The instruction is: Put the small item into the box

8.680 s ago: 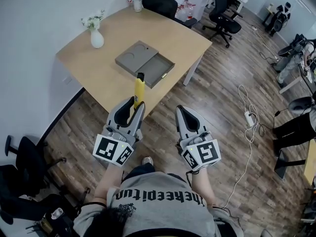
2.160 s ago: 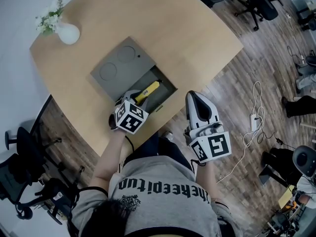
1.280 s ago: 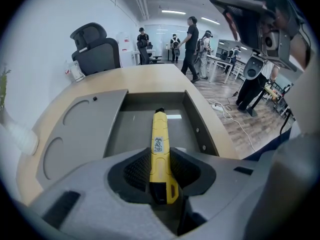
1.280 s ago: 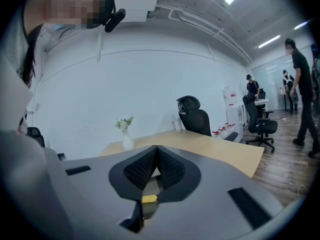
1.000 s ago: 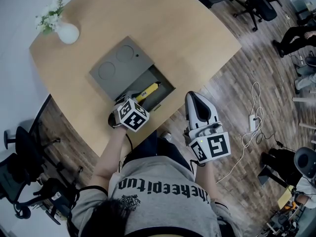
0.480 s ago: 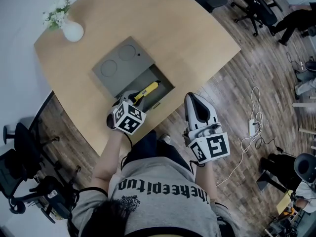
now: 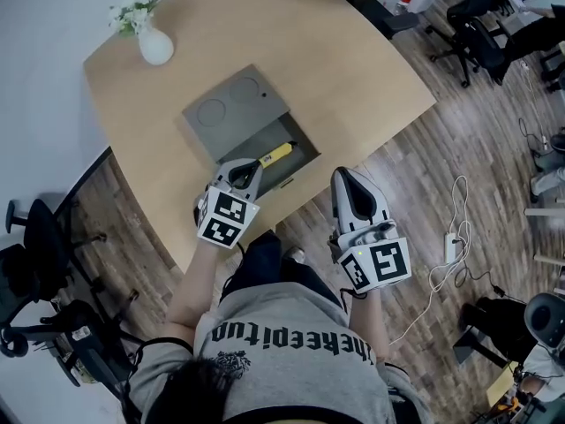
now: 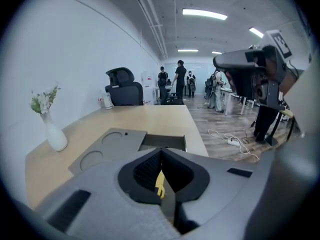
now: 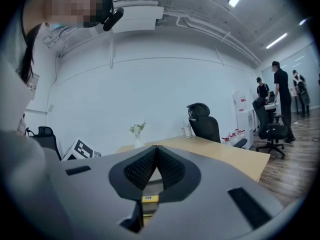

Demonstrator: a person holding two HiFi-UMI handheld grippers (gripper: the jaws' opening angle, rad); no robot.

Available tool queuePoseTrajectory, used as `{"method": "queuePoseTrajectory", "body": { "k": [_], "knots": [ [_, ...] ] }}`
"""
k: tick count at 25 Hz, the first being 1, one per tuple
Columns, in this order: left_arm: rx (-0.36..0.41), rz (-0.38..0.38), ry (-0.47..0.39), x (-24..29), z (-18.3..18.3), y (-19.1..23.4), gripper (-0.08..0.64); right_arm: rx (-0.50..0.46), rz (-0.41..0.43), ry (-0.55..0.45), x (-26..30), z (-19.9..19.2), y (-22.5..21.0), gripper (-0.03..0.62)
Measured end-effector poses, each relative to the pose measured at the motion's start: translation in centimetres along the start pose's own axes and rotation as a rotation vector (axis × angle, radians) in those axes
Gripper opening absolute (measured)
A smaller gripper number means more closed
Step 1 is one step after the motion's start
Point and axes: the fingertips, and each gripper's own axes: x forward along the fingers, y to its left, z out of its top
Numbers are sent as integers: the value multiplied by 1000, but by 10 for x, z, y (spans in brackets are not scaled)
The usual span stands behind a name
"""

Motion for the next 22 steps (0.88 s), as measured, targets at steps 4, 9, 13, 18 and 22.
{"method": "queuePoseTrajectory", "body": {
  "k": [4, 9, 13, 18, 22],
  "knots": [
    [-23, 23, -91, -24, 16, -4, 17, -13, 30, -12, -7, 3, 11, 8],
    [-34, 64, -169, -51, 28, -14, 17, -27, 63, -21, -20, 6, 21, 8],
    [-29, 107, -245, -76, 41, -22, 17, -40, 88, -35, -32, 8, 30, 8],
    [-23, 157, -352, -109, 60, -33, 17, -49, 112, -47, -44, 9, 39, 8],
    [-25, 187, -424, -134, 73, -41, 17, -59, 129, -60, -53, 13, 46, 8]
  ]
}}
